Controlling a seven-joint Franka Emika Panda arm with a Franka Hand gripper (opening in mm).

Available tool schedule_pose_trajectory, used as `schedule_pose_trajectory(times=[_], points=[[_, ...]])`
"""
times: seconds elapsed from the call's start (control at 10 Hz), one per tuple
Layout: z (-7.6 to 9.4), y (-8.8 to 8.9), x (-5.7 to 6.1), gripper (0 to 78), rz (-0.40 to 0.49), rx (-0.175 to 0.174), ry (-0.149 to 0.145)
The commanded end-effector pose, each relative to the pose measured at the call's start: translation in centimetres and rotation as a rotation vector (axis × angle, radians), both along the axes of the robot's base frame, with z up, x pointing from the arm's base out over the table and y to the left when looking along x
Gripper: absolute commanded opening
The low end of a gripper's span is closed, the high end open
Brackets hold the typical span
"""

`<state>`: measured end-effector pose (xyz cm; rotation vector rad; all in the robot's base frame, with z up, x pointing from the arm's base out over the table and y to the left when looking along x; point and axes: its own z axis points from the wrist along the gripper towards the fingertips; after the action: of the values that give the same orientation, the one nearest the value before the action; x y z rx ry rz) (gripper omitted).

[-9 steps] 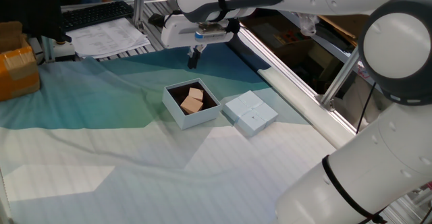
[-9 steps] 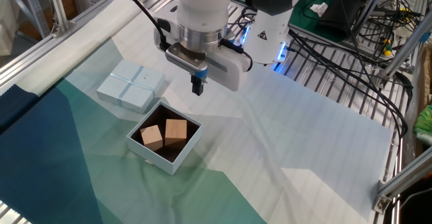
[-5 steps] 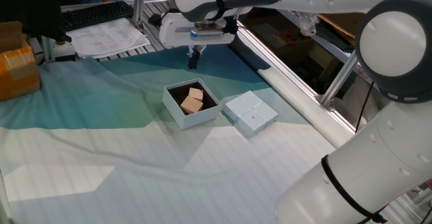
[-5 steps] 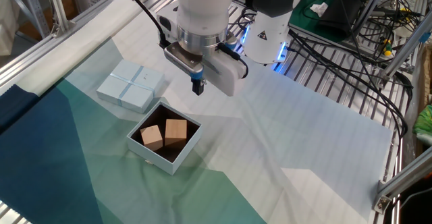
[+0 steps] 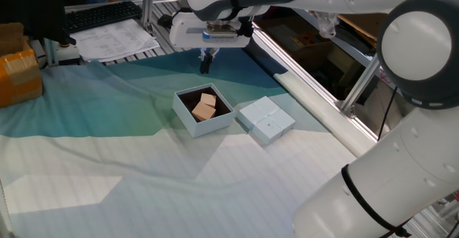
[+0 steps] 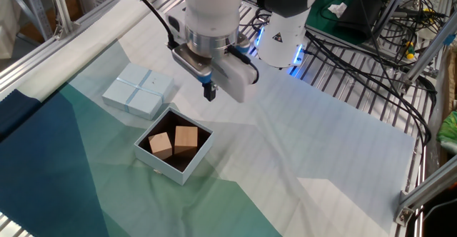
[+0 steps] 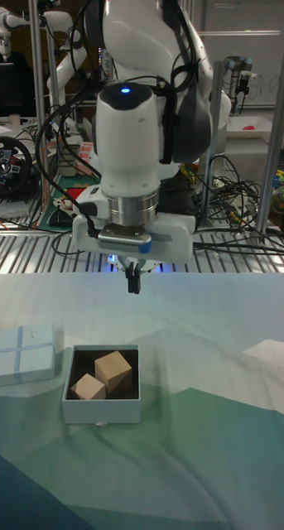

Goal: Take everything out of the gift box

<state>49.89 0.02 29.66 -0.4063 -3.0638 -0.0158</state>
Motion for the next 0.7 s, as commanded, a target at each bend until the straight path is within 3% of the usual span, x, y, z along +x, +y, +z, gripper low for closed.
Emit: schedule_pose_trajectory(times=[0.1, 0.5, 0.7], points=[[-0.4, -0.3, 0.2, 0.0, -0.162, -0.009, -0.016], [-0.8, -1.3, 0.4, 0.0, -0.199, 0.01, -0.023], [-1.7, -1.7, 0.5, 0.0, -0.231, 0.022, -0.042]])
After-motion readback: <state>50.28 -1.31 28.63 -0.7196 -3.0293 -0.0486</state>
